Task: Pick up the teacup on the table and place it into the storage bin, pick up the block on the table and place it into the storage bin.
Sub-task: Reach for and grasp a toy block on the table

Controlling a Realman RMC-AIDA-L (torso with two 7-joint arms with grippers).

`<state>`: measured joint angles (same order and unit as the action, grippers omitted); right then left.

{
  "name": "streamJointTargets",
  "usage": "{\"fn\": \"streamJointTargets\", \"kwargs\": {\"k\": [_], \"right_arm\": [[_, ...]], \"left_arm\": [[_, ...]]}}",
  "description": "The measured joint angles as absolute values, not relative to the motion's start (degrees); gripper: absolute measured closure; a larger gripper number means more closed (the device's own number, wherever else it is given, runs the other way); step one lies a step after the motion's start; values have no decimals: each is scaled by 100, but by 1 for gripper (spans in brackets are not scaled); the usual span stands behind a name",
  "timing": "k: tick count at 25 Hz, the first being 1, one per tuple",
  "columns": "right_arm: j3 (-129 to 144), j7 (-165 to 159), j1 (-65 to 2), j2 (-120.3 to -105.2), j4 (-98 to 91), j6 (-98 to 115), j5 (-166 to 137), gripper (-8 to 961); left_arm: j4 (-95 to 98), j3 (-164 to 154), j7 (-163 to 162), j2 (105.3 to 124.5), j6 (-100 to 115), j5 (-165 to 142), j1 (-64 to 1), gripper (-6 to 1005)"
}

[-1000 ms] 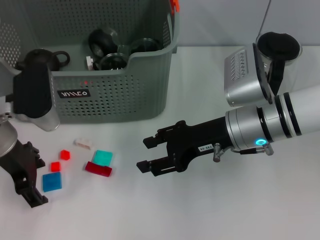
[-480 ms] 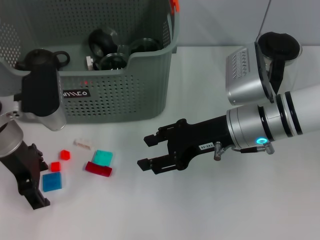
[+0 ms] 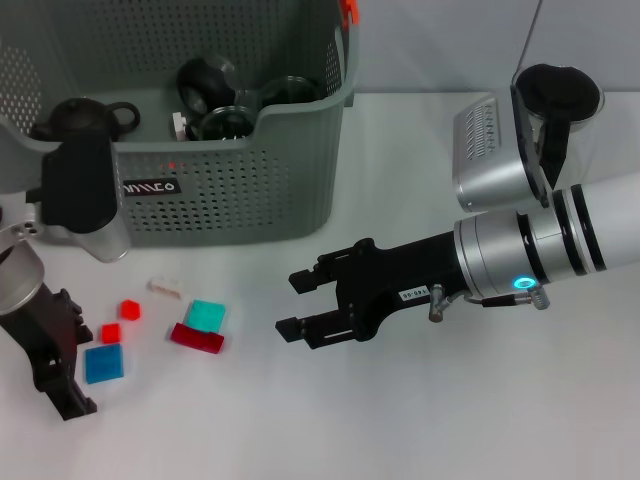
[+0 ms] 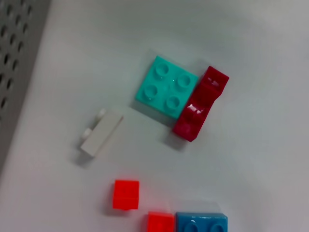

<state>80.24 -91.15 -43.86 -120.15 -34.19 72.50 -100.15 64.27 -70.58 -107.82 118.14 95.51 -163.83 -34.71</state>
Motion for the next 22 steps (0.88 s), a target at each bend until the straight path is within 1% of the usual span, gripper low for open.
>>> {"fn": "streamJointTargets", "kwargs": {"k": [9,22], "right_arm": [[8025,-9093,-4370,-12014,-3419,7241,-10019,272],[8025,-9088,-4306,-12015,-3414,7233,-10016,273]], "left_arm": [[6199,-7057,-10784,11867,9550,-16383,-3649,143],[6193,-7057,-10784,11874,9551,-16383,-3710,183]]}}
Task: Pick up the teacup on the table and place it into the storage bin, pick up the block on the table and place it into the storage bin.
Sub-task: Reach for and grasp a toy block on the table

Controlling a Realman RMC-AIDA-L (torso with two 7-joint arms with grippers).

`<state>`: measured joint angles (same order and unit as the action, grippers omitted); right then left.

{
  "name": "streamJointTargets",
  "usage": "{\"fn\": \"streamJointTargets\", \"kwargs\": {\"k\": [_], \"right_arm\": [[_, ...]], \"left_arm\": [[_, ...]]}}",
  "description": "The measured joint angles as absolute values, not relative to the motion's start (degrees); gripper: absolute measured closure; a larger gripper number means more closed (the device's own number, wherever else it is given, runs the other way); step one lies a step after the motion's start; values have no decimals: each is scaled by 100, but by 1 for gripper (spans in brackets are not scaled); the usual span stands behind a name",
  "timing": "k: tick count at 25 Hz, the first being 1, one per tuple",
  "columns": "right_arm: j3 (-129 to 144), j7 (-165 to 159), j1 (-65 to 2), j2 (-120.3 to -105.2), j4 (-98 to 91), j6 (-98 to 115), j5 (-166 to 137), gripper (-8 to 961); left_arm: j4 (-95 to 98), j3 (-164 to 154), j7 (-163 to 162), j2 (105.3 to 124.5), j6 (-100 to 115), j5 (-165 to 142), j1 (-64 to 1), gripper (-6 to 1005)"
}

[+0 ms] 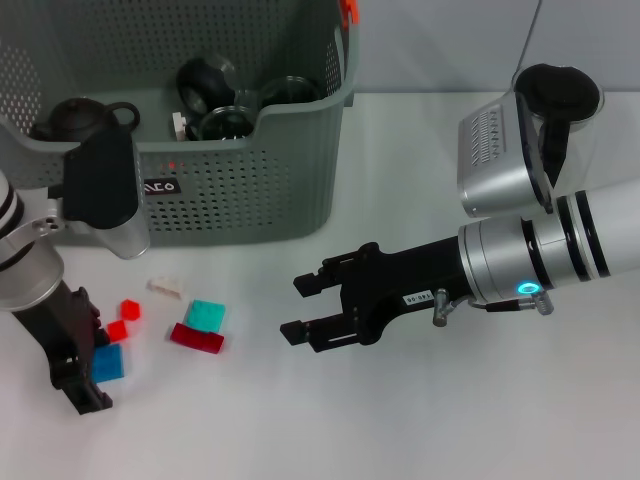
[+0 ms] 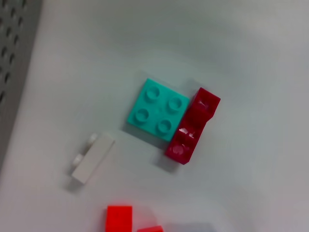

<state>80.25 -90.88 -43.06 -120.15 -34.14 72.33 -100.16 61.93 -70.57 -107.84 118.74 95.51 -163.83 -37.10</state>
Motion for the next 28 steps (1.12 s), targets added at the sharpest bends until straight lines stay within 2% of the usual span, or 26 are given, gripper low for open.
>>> {"fn": "streamJointTargets", "kwargs": {"k": [6,11,28], "right_arm": [[8025,-9088,-4312,-12015,-3436,7233,-10020,273],[8025,-9088,-4315,-12015,-3437,7233,-10020,273],[8005,-9087,-4318,-12015,-3446,7233,-10013,274]], "left_arm": [[6178,-7057,-10784,11874,9514,-16383,-3709,202],[6178,-7056,-10784,11859,9462,-16383,-3709,409],[6178,-7110,-10832,11872,9347,-16383,-3649,354]]}}
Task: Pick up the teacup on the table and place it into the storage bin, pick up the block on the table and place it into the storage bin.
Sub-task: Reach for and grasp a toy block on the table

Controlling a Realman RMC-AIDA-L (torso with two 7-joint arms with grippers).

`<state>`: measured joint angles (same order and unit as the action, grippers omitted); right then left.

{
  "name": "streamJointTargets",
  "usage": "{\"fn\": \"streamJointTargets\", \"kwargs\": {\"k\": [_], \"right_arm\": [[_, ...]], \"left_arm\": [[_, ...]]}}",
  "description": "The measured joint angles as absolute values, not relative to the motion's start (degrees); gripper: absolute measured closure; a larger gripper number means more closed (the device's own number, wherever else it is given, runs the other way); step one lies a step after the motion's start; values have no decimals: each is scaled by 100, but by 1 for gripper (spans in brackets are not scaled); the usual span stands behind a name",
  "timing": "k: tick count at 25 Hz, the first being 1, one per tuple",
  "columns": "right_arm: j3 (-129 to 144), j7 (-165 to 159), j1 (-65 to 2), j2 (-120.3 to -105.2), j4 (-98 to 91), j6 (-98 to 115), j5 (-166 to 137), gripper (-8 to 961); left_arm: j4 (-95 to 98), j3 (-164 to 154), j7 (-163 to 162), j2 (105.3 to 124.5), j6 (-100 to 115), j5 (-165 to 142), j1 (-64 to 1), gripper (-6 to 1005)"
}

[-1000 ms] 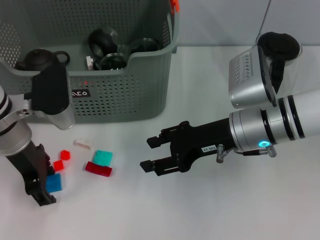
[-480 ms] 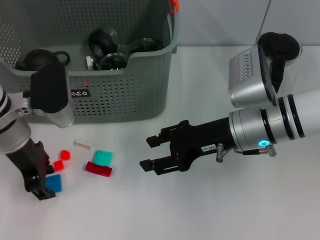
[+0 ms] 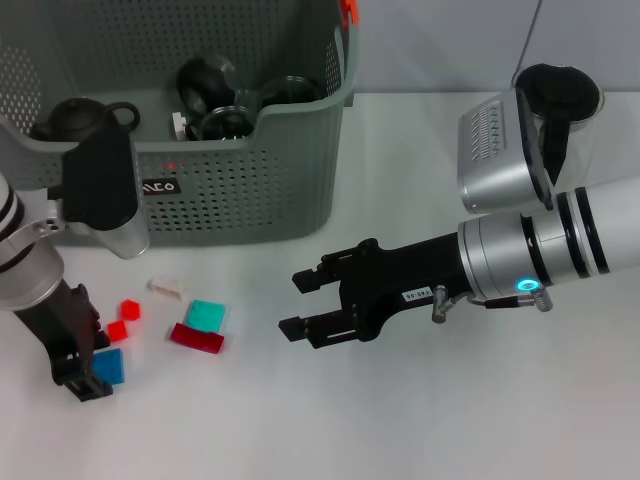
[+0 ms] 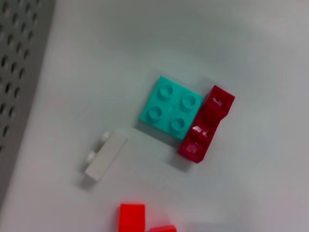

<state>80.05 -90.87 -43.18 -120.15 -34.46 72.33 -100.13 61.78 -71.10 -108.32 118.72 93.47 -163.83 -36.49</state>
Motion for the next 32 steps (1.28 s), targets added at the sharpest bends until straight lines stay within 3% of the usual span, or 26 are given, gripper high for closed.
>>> {"fn": "streamJointTargets", "kwargs": {"k": [11,32], "right_arm": [[8007,-9088,-4337,-12015,-3446,7233,-9998,274],[8007,-9087,-4359,-12015,-3447,7183,-9999,275]], "left_arm": [[6197,-7116,-10805,11874,9256,-16383,-3594,285],[6162,-7181,-10781,11867,9109,-16383,-3559,310]]}}
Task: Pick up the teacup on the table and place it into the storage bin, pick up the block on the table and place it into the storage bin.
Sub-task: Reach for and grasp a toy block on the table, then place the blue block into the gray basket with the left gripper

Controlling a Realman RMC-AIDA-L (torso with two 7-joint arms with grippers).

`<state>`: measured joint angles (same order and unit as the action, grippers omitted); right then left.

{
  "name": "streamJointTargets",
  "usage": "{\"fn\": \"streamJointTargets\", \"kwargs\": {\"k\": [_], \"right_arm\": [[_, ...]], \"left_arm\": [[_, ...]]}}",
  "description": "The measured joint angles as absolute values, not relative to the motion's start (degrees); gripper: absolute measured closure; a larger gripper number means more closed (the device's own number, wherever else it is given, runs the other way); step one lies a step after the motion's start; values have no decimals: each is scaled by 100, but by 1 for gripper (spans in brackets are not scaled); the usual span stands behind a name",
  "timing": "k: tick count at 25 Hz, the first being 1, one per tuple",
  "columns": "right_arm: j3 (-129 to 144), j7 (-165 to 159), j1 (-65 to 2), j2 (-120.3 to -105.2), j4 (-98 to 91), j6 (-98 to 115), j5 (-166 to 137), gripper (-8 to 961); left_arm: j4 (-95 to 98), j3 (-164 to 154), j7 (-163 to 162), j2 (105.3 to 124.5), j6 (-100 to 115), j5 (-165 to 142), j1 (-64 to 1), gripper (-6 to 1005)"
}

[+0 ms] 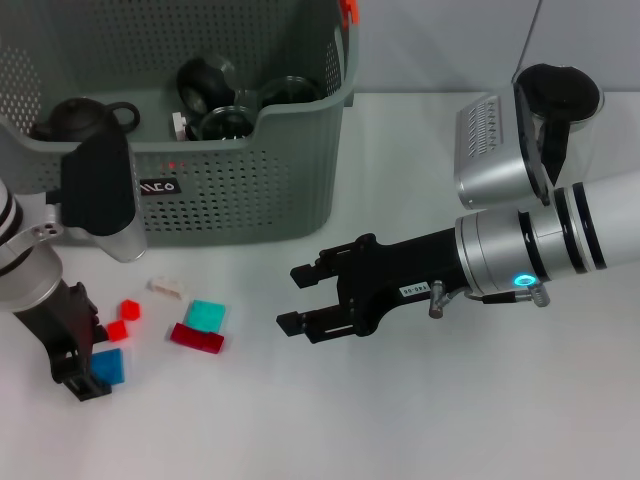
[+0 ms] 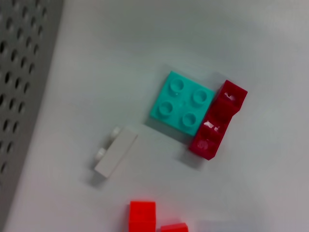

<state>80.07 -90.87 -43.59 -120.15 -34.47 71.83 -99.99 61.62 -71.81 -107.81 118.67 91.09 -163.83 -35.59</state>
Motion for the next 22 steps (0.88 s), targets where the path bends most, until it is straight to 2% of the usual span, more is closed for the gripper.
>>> {"fn": "streamJointTargets", "kwargs": {"k": [8,11,17,22], "right_arm": [[8006,-9087,-4359,-12015,-3448,7180,-10000,276],[7974,-9087,-4360,-12015,-3450,7180,-10011,276],[7961,-9088,-4360,-12014,-3456,7180,-10019,278],[7962,-9087,-4357,-12015,-3451,7181,-10021,279]], "left_arm": [[6160,-7263,-10767,11856,9112,-16383,-3560,323],[6188,-7294,-10764,11859,9161,-16383,-3560,541],[6522,-7188,-10746,11879,9491,-16381,-3537,599],[7222,-6413,-10536,12023,10306,-16175,-3533,599]]}}
